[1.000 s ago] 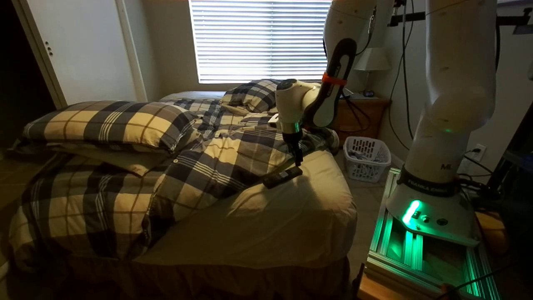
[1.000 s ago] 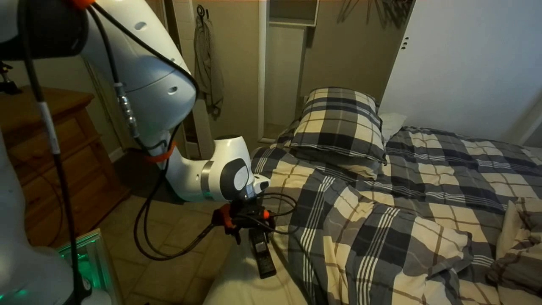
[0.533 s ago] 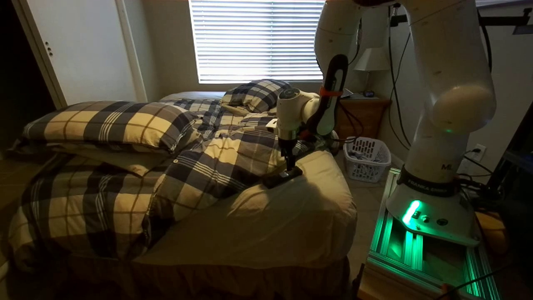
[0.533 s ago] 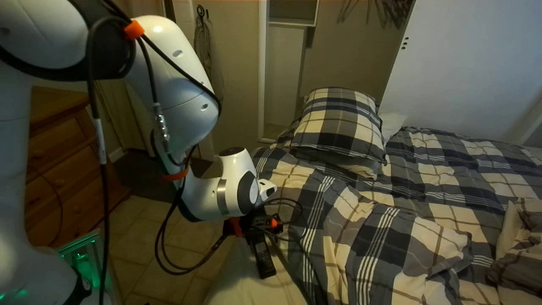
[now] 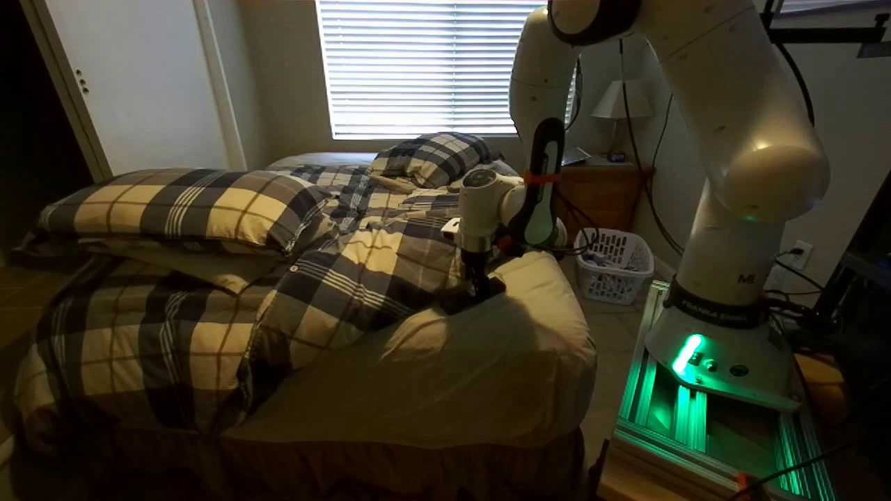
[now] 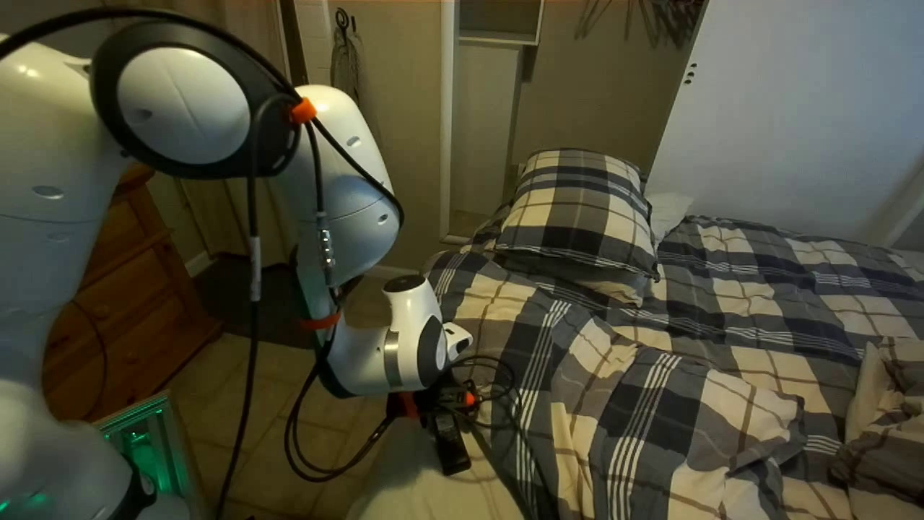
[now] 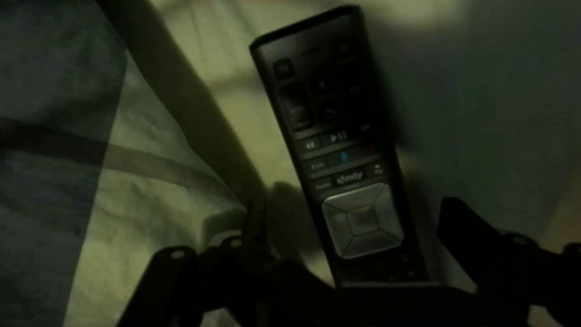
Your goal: Clover the corner of the bed with the blanket and move the remote controller out of the water
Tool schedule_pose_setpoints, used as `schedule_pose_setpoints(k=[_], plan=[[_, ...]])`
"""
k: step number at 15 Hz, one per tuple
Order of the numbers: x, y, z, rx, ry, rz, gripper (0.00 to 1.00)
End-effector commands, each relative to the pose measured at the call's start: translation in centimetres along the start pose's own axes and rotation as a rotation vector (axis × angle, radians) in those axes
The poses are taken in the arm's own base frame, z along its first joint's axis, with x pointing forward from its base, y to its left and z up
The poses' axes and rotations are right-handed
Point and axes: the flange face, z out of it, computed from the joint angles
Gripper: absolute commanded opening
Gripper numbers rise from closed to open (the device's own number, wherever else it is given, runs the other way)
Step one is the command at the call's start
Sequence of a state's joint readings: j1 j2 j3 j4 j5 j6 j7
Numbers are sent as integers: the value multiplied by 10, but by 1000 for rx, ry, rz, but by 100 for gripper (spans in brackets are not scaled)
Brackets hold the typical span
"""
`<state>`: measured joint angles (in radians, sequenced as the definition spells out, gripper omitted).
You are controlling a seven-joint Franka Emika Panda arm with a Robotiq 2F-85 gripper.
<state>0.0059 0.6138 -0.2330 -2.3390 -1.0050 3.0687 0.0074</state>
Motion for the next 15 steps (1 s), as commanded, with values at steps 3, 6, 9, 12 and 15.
schedule_pose_setpoints(k=[3,6,9,12,15], plan=[[9,5,23,-12,-1,-4,62],[10,4,21,-17,-8,-5,39],[8,2,13,-26,-19,-4,34],[6,2,6,-35,-29,3,34],[4,-2,2,-24,-38,4,34]])
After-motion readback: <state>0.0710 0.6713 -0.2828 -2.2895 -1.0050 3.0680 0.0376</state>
